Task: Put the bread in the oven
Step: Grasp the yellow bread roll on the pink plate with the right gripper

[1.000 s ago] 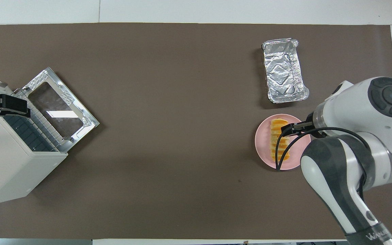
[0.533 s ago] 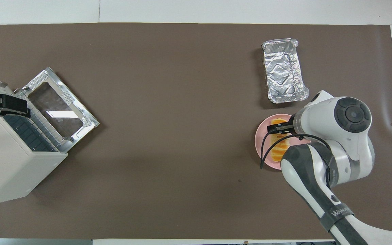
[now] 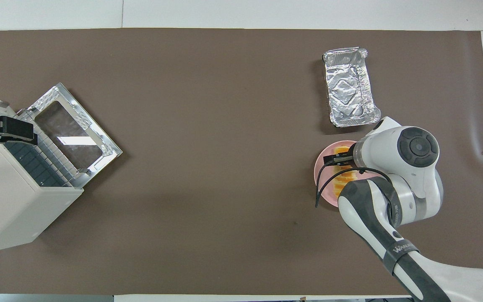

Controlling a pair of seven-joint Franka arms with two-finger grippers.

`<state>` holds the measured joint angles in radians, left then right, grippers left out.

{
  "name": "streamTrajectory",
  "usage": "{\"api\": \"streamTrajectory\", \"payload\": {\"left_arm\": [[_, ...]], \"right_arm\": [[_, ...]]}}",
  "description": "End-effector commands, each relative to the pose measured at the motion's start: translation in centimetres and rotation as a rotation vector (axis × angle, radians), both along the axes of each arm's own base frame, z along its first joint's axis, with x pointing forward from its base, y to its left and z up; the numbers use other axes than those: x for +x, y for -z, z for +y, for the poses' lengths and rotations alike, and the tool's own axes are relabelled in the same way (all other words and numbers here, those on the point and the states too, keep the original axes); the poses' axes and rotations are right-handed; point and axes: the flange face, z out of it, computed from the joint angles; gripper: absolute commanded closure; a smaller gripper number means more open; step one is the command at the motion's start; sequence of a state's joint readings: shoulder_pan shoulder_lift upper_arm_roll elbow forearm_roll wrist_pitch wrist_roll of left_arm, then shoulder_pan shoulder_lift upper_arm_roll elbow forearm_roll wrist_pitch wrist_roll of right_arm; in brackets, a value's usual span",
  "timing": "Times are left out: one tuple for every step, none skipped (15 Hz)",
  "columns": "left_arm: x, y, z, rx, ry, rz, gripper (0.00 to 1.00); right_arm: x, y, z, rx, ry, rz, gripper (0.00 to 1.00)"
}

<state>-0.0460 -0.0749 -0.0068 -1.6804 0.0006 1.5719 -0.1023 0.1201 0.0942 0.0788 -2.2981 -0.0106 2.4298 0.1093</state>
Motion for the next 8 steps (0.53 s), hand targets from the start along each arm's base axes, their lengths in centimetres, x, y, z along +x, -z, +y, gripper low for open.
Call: {"api": "streamTrajectory", "payload": {"left_arm": [[-0.18, -0.45, 0.20, -0.016, -0.008, 0.009, 0.00], [-0.18, -0.45, 0.20, -0.016, -0.008, 0.009, 0.00], [-0.18, -0.45, 0.12, -0.016, -0.006, 0.009, 0.00], [-0.18, -0.45, 0.20, -0.016, -0.008, 0.009, 0.00], [-0.18, -0.45, 0.20, -0.016, -0.008, 0.009, 0.00], [-0.18, -0.45, 0.12, -0.016, -0.006, 0.009, 0.00], [-0.18, -0.45, 0.20, -0.016, -0.008, 0.009, 0.00], [-0.18, -0.45, 0.12, -0.016, -0.006, 0.009, 0.00]], "right_arm": [[-0.09, 0.81, 0.18, 0.003, -0.004, -0.005, 0.00], [-0.06, 0.84, 0.18, 0.002, -0.017, -0.004, 0.13], [-0.05, 0.84, 0.18, 0.002, -0.020, -0.004, 0.43], [-0.07, 0.85, 0.18, 0.002, -0.020, -0.002, 0.78], [-0.12, 0.90, 0.17, 0.001, -0.014, 0.002, 1.00], [-0.16, 0.86, 0.16, 0.001, -0.011, 0.005, 1.00], [-0.16, 0.84, 0.16, 0.000, -0.011, 0.008, 1.00], [-0.13, 0.87, 0.17, -0.001, -0.018, 0.010, 1.00]]}}
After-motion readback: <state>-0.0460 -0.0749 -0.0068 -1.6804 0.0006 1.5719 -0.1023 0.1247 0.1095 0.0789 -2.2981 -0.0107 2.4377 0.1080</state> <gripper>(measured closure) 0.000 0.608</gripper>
